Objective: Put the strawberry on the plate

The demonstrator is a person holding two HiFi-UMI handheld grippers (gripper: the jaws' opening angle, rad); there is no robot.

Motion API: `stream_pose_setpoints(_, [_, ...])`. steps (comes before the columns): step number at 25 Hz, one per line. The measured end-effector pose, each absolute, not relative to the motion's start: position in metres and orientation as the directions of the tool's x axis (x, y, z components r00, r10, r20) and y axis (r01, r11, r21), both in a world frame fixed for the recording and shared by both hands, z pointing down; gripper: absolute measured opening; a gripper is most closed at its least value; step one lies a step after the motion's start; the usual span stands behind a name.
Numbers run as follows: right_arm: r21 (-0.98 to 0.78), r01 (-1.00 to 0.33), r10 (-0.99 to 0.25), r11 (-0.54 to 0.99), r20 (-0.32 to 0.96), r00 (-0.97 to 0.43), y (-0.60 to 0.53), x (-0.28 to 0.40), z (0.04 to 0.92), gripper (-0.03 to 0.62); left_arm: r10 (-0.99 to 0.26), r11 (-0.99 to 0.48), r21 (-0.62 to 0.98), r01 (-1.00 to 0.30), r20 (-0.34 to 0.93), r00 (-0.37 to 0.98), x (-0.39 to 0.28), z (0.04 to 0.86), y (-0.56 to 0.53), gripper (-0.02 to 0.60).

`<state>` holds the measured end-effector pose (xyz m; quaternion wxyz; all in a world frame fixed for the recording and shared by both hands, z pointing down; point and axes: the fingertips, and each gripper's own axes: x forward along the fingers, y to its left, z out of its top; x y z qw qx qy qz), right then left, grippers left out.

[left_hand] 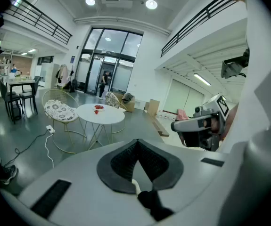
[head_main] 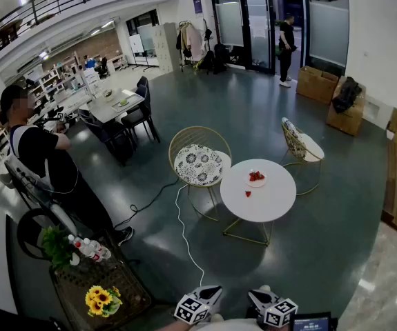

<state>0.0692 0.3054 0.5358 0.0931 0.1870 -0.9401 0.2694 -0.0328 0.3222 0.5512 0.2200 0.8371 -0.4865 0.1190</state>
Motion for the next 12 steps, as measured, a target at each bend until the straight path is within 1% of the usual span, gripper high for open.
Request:
stream_pose_setpoints(5, [-0.467,-0.392,-0.297,0.792,0.266,-0.917,0.365,0.063,0.535,0.006,-0.761,-0.434,0.254,-0.864,0.410,0.503,-0.044,0.545,0.384,0.008])
stream_pose_setpoints(12, [-0.498,-0.427,-0.384,0.754,0.194,-0.903,0.371,0.065,0.516,0.006,-0.745,-0.487,0.254,-0.835,0.377,0.550,-0.035,0.545,0.400,0.008])
